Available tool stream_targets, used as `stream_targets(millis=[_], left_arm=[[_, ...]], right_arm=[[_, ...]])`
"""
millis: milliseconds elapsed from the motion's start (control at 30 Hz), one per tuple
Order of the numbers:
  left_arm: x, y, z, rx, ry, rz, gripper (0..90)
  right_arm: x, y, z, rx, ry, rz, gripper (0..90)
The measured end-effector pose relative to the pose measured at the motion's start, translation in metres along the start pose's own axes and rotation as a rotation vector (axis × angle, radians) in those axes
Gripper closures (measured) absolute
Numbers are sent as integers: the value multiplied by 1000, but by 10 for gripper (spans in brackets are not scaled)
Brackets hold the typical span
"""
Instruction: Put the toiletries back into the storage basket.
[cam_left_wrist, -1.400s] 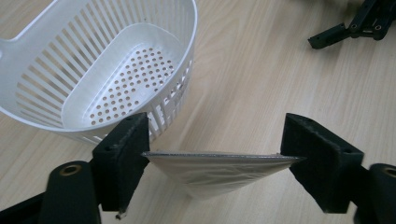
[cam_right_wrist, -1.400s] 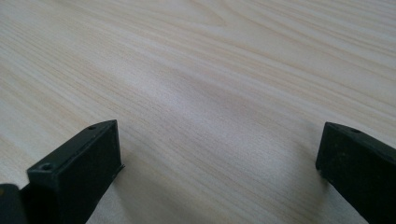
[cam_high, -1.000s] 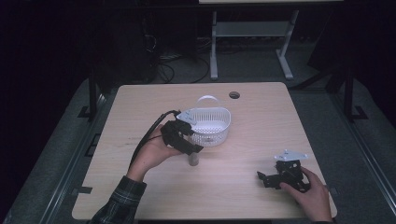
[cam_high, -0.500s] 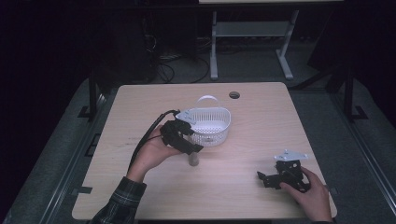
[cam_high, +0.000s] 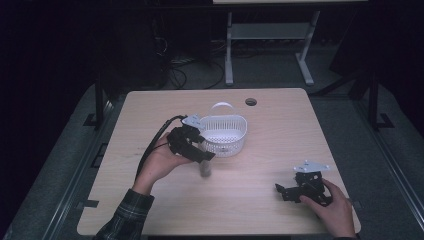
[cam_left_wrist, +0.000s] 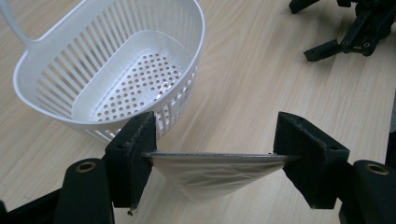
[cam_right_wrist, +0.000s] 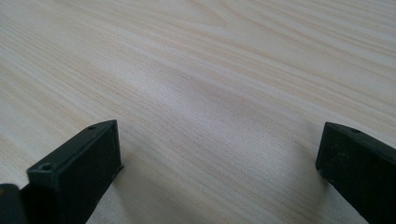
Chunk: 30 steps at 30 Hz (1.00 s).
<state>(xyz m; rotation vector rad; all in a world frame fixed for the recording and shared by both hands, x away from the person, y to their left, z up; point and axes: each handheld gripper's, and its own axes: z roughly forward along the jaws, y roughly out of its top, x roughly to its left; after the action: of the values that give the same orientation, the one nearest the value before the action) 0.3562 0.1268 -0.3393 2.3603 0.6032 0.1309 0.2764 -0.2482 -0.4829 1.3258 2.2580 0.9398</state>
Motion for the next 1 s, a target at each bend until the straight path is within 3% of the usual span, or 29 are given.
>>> stream_targets(millis=[1000], left_arm=[[13,10,-29,-49,57,-34,298]], right_arm=[[0,0,0,0,1,-1,0]])
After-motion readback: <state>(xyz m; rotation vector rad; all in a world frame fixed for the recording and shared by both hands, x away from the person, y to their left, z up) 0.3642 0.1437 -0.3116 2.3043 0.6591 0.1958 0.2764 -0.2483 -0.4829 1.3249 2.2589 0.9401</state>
